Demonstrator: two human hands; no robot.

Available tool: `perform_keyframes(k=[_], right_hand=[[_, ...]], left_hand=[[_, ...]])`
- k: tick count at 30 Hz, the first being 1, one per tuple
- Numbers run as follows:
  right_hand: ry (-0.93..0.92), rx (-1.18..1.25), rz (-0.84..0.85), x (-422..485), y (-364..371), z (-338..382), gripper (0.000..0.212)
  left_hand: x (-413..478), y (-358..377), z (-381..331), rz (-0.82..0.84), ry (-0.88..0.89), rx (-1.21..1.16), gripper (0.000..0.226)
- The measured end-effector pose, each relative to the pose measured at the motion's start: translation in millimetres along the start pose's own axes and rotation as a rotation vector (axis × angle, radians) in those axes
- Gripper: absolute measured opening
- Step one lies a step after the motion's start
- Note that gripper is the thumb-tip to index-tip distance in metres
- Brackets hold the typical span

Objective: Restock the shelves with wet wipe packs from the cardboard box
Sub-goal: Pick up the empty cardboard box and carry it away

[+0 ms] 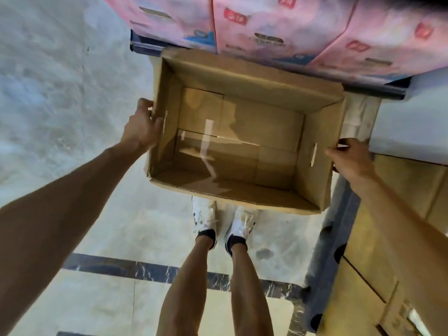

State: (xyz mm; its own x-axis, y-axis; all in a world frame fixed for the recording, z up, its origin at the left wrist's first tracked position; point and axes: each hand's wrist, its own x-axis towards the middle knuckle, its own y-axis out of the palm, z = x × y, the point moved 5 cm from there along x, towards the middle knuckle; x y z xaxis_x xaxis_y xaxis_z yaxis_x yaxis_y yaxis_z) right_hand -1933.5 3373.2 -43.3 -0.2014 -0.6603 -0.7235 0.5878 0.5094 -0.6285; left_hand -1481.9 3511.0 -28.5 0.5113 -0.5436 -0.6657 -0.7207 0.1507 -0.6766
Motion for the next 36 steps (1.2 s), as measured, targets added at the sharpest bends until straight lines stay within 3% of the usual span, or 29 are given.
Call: perform_keyframes(k=[10,28,32,36], right_hand=[[0.002,0.143,0.010,69,43,-19,0.042],[0.017,0.169,0.039,109,60,-22,0.050],[-0.005,0.093,0.038,103,58,-19,0.052],[-0.093,-0.085,-0.079,82,49,8,0.063]], left_hand=[[68,58,17,-0.060,0.000,0.033,0.047],[108,82,24,-0.039,0.110,-0.013,0.049],[108,81,26,-0.020,0.104,0.003,0.054],[105,68,12,-0.069,-0.007,0.164,0.048]])
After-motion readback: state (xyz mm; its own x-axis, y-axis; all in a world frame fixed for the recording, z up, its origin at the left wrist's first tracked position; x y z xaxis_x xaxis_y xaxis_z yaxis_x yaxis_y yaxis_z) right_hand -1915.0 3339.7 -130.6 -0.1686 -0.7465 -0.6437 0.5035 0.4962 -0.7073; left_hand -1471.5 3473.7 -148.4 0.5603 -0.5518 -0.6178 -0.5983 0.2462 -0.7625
